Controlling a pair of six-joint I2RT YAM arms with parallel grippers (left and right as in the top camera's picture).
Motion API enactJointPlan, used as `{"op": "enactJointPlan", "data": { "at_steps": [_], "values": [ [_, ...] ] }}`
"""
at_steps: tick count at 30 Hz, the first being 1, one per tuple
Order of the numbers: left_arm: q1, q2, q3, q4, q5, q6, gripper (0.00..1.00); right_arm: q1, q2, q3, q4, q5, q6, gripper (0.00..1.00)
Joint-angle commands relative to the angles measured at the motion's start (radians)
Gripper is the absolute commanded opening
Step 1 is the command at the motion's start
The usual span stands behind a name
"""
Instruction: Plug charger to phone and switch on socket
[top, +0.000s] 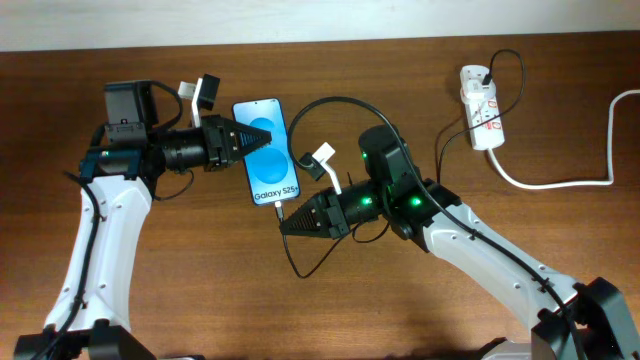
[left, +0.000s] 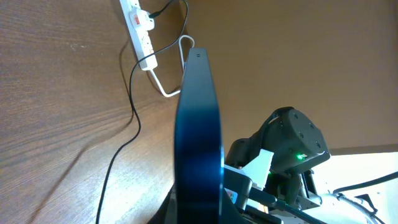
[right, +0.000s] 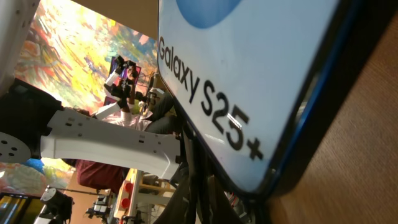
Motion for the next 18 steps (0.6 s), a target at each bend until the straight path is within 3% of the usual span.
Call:
{"op": "enactJointPlan", "data": {
  "at_steps": [1,18],
  "values": [
    [-0.004,-0.012,0.027,-0.002,0.045,0.02,0.0,0.003,0.006,0.005,0.01,0.009,-0.006,0.04],
    [-0.005,-0.012,0.027,-0.047,0.045,0.062,0.0,-0.029,0.006,0.005,0.056,0.066,0.08,0.04]
  ]
}}
